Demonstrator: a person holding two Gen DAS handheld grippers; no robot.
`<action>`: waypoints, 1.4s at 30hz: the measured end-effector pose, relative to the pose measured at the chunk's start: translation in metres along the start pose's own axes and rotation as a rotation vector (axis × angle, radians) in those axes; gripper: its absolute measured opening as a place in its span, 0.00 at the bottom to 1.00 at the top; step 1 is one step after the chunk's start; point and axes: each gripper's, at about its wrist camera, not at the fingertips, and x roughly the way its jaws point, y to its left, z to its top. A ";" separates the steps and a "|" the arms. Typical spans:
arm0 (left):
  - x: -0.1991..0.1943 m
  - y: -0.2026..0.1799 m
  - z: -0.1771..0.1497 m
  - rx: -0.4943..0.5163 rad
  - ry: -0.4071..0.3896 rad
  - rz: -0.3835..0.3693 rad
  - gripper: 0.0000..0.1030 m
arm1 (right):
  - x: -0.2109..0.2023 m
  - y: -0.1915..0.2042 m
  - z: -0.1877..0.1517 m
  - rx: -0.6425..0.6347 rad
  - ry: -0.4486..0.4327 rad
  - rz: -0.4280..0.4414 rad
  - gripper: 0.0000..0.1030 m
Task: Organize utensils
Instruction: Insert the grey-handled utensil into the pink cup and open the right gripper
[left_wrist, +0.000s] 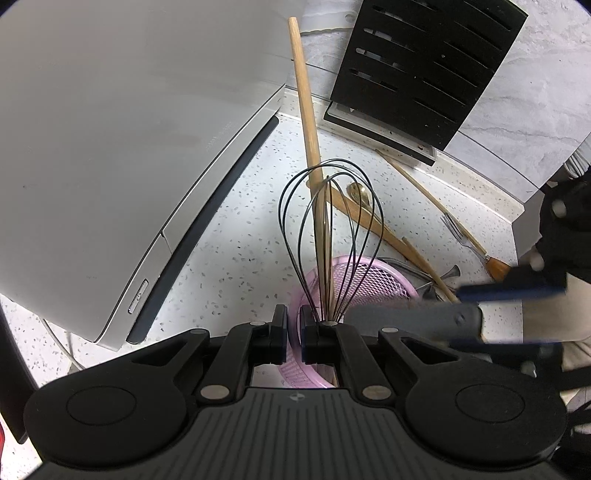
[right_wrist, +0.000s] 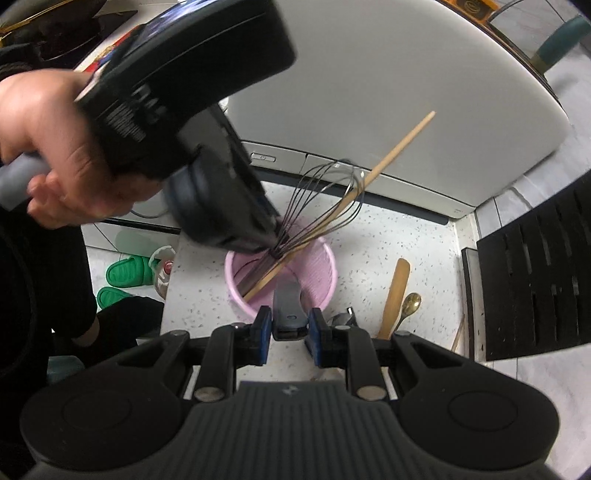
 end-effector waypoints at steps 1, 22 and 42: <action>0.000 0.000 0.000 0.000 0.000 0.000 0.06 | 0.001 -0.003 0.003 0.003 0.000 -0.002 0.18; 0.001 0.006 0.000 -0.021 0.006 -0.023 0.07 | 0.041 -0.045 0.011 0.117 -0.132 0.063 0.21; 0.002 0.003 0.001 -0.013 0.009 -0.008 0.08 | 0.029 -0.037 -0.028 0.175 -0.208 0.049 0.00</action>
